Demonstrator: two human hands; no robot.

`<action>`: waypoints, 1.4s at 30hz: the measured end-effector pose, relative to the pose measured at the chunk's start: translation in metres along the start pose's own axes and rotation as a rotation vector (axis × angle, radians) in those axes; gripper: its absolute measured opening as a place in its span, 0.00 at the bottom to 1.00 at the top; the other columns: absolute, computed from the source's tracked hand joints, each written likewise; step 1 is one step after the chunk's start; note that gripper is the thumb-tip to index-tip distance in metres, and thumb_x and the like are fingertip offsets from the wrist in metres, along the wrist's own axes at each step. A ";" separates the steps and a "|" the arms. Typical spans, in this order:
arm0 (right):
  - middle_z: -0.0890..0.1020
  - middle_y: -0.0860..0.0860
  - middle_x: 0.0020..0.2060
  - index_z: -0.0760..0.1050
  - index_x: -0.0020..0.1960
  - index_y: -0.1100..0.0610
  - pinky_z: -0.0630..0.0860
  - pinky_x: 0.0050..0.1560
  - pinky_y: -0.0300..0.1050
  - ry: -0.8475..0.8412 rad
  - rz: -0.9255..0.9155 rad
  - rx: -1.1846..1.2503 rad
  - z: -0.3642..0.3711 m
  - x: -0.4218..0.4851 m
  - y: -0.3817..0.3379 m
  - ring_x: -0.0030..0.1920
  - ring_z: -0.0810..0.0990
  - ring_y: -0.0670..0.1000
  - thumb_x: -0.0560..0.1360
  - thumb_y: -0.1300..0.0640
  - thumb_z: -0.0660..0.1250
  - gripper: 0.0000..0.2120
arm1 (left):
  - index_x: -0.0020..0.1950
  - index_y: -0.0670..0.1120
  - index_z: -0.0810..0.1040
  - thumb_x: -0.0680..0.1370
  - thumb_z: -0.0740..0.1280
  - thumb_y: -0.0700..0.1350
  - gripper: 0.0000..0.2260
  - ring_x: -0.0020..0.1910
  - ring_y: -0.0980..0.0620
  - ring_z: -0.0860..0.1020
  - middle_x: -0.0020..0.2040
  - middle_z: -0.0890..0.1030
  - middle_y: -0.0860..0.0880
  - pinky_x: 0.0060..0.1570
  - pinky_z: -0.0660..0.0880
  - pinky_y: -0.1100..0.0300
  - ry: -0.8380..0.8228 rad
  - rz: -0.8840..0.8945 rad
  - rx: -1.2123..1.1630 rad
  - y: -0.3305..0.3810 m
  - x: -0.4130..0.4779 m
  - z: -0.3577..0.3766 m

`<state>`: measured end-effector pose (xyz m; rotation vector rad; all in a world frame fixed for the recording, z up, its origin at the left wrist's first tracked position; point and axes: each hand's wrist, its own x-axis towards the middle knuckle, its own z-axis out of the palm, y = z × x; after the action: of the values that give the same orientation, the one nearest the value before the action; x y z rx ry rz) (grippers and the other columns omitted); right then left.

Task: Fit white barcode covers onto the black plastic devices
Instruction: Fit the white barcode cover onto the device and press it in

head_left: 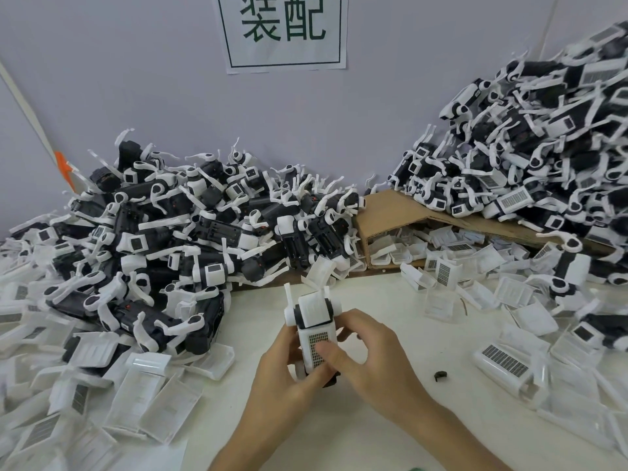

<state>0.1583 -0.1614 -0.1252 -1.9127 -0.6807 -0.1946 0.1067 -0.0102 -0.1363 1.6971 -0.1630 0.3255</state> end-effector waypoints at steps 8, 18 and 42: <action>0.82 0.34 0.53 0.76 0.58 0.40 0.69 0.54 0.30 -0.113 -0.015 0.064 -0.004 -0.001 -0.002 0.56 0.79 0.42 0.78 0.42 0.62 0.11 | 0.58 0.48 0.79 0.72 0.77 0.47 0.16 0.45 0.50 0.85 0.49 0.86 0.49 0.39 0.81 0.63 0.033 -0.016 -0.040 0.005 0.002 -0.002; 0.85 0.39 0.46 0.79 0.54 0.45 0.76 0.56 0.46 -0.026 0.046 0.143 -0.005 0.001 -0.006 0.52 0.82 0.45 0.75 0.42 0.65 0.12 | 0.66 0.52 0.75 0.73 0.75 0.46 0.22 0.46 0.45 0.86 0.51 0.86 0.47 0.40 0.82 0.59 0.017 -0.029 -0.092 0.009 0.003 0.002; 0.80 0.49 0.41 0.76 0.56 0.45 0.77 0.41 0.41 -0.171 0.237 0.404 -0.021 0.007 -0.004 0.41 0.80 0.46 0.71 0.47 0.74 0.15 | 0.44 0.48 0.86 0.62 0.73 0.59 0.18 0.33 0.49 0.79 0.36 0.82 0.41 0.35 0.72 0.59 0.008 -0.068 0.056 0.018 0.006 -0.024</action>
<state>0.1659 -0.1766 -0.1099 -1.6108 -0.5508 0.2432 0.1044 0.0111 -0.1149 1.7527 -0.0908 0.2883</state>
